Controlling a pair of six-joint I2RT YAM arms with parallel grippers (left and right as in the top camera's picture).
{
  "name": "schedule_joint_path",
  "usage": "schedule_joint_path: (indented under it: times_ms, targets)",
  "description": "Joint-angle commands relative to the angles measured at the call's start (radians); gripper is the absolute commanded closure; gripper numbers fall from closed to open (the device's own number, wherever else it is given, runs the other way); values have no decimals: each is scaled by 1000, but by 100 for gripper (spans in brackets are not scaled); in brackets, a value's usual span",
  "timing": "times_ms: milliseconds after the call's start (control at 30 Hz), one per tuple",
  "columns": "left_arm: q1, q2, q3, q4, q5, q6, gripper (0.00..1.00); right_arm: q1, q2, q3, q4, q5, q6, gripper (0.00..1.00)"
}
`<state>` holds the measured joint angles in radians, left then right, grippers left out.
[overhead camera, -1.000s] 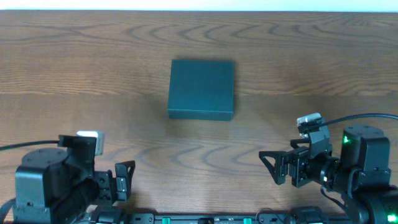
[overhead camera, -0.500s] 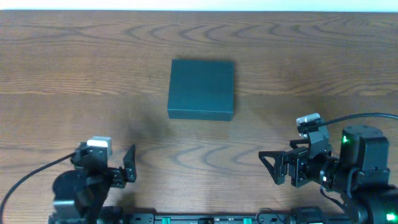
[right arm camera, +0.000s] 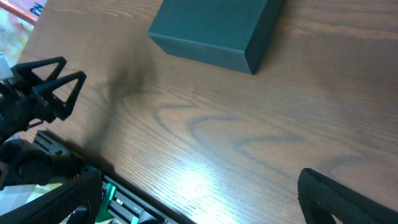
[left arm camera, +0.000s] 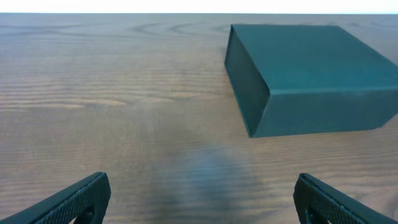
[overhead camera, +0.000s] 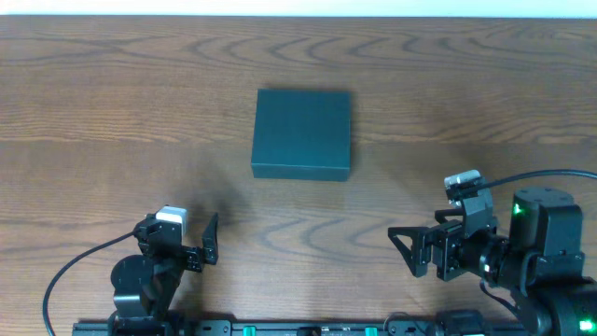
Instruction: Pack container
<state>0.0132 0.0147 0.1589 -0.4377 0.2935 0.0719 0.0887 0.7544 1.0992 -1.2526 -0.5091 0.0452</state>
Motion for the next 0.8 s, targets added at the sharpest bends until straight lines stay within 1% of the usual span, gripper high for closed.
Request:
schedule_joint_path:
  times_ms: [0,100,633,667,700,767]
  targets:
    - [3,-11,-19,0,22,-8,5,-3,0,-1,0,-15,10,1]
    - [3,-10,-22,-51,21,-8,5,-3,0,-1,0,-14,10,1]
    - [3,-10,-22,-48,18,-8,5,-3,0,-1,0,-14,10,1]
    - [3,-10,-22,-48,18,-8,5,6,-4,-1,5,6,-7,1]
    - [3,-10,-22,-48,18,-8,5,32,-16,-1,14,103,-61,1]
    - [3,-10,-22,-48,18,-8,5,85,-50,-2,16,280,-84,1]
